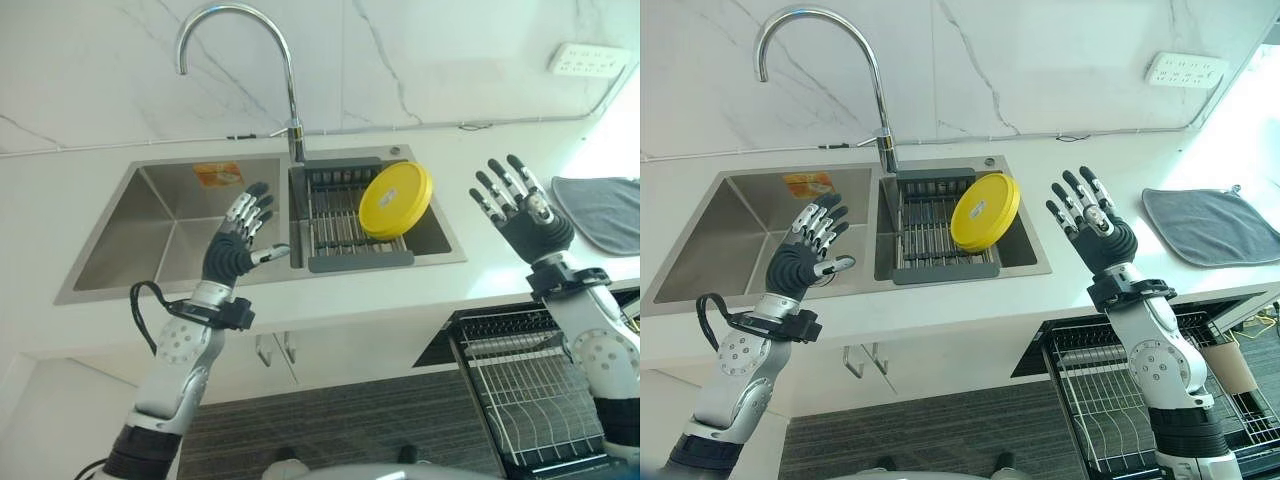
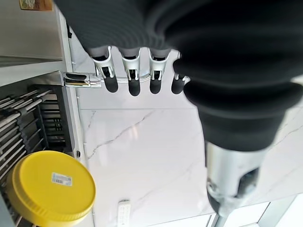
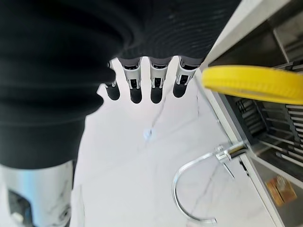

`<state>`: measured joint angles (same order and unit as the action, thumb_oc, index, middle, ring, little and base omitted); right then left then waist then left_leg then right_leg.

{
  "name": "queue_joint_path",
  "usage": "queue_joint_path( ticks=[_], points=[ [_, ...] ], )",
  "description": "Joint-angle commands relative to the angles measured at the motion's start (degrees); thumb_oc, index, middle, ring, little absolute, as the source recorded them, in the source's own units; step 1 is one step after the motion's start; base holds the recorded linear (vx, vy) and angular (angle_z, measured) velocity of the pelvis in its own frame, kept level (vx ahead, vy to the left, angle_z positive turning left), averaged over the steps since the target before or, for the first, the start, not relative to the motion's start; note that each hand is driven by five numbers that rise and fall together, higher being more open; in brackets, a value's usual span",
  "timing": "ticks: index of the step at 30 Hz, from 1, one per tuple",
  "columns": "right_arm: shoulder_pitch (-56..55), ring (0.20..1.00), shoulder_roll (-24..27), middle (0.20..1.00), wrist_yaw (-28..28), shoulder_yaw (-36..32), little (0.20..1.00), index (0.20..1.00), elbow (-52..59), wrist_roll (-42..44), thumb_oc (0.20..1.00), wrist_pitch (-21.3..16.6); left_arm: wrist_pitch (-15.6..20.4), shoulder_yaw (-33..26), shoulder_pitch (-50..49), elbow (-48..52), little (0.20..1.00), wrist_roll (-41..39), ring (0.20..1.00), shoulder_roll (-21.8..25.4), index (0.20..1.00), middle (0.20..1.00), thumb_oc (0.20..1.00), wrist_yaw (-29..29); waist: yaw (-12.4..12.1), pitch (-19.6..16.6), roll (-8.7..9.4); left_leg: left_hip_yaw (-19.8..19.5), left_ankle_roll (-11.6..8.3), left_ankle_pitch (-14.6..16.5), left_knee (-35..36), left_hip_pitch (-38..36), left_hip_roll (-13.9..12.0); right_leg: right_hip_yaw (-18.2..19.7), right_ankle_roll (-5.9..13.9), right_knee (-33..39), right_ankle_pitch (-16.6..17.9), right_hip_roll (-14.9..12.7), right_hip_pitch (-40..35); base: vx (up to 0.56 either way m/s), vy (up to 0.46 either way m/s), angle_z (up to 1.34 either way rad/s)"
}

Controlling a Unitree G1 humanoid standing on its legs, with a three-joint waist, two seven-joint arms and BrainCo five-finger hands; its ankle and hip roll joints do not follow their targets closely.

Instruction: Place the dishes in the dishwasher.

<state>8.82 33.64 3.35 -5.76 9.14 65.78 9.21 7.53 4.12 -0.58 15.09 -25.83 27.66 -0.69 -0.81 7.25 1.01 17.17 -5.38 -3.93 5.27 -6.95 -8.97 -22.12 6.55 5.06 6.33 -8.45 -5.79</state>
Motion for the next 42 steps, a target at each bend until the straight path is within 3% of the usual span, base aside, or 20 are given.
queue_joint_path(
  ticks=[1,6,24,42],
  points=[
    [4.98,1.000,-0.21,1.000,0.94,-3.71,1.000,1.000,0.55,-0.42,1.000,-4.80,2.95,-0.36,2.13,0.31,1.000,0.30,1.000,1.48,1.000,1.000,1.000,-0.02,-0.89,-1.88,0.67,-1.27,-1.00,4.63,-0.27,-0.44,-1.68,-0.30,1.84,-0.06,-6.26,-1.32,-2.69,0.00,0.000,0.00],
    [7.92,1.000,0.18,1.000,-1.40,-2.60,1.000,1.000,-3.70,-2.27,1.000,-4.93,2.71,0.70,3.19,-0.36,1.000,0.25,1.000,1.76,1.000,1.000,1.000,0.06,-1.19,-2.04,0.41,-1.71,-1.25,4.59,-0.27,-0.59,-1.74,-0.48,1.77,-0.06,-6.35,-1.27,-2.94,-0.01,-0.004,0.04],
    [22.20,1.000,5.15,1.000,-5.06,2.44,1.000,1.000,-27.25,4.06,1.000,1.99,3.40,3.33,6.89,-2.08,1.000,-0.38,1.000,4.10,1.000,1.000,1.000,1.56,-4.15,-2.39,0.21,-3.32,-1.72,4.58,-0.27,-0.93,-1.23,-2.51,1.67,-0.06,-6.31,-1.89,-4.18,-0.01,0.008,0.05],
    [28.83,1.000,8.31,1.000,-2.25,5.69,1.000,1.000,-43.36,2.75,1.000,7.40,3.53,3.60,7.19,-2.65,1.000,-1.79,1.000,6.05,1.000,1.000,1.000,2.04,-6.34,-2.33,0.20,-4.40,-1.99,4.35,-0.27,-1.20,-0.98,-3.88,1.14,-0.06,-6.89,-1.71,-5.41,0.00,0.004,0.04]
  ],
)
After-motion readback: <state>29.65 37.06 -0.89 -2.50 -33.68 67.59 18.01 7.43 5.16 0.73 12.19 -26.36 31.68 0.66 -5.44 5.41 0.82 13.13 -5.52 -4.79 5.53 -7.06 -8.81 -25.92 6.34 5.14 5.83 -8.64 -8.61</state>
